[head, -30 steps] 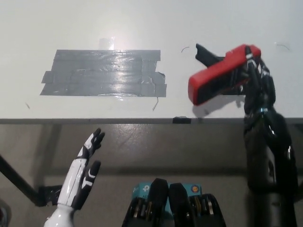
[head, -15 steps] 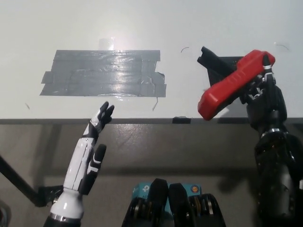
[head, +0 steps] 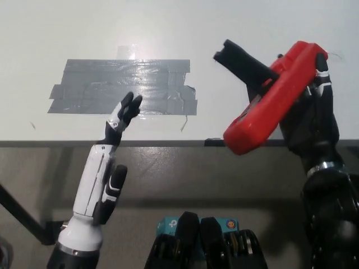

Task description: The robot first picks the multimeter with right hand and then unfolds the black stand on the back of it using left hand

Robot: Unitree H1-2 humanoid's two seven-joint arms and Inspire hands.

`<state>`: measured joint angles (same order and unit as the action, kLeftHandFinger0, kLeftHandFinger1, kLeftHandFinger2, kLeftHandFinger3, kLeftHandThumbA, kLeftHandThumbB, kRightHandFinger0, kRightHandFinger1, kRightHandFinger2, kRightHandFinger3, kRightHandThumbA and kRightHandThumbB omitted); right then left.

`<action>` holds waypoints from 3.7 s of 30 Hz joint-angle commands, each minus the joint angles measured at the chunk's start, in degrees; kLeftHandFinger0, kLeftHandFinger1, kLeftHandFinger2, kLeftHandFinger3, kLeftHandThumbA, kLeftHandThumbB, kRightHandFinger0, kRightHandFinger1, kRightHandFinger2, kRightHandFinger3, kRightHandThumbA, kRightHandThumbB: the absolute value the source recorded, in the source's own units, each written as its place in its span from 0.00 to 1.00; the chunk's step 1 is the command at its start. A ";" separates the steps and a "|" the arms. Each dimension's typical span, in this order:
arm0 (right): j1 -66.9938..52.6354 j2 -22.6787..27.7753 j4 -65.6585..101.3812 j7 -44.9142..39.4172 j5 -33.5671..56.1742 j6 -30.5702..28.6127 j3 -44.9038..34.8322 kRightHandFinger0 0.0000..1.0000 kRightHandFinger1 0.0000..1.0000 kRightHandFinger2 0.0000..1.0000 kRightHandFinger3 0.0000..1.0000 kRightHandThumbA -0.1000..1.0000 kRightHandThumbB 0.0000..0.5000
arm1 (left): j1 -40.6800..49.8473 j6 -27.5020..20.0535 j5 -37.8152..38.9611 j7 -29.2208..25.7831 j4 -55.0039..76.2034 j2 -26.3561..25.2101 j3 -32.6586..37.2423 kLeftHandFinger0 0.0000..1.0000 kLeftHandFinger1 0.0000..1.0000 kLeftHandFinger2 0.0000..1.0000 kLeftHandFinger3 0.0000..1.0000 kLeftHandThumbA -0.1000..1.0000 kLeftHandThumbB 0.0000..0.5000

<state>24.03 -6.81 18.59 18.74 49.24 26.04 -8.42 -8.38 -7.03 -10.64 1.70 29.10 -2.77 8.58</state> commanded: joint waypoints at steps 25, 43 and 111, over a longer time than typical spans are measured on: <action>-2.29 -1.39 10.19 -11.84 20.11 -1.04 8.09 0.00 0.22 0.79 0.49 0.00 0.26 | -11.57 3.73 1.54 2.98 16.63 5.94 3.01 1.00 1.00 1.00 1.00 1.00 0.91; -3.06 -0.73 10.44 -13.20 19.65 -1.11 8.00 0.00 0.16 0.73 0.64 0.00 0.28 | -12.73 2.20 3.41 2.70 13.71 5.53 0.88 1.00 1.00 1.00 1.00 1.00 0.85; 1.42 -1.36 14.69 -7.38 23.64 -2.17 6.52 0.00 0.19 0.77 0.83 0.00 0.24 | -8.62 -5.16 -4.87 4.18 10.07 6.24 4.49 0.70 0.03 0.02 1.00 1.00 0.71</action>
<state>22.15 -7.12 30.42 11.35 69.55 26.51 -1.50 -17.07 -10.21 -15.00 6.52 38.18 2.71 13.31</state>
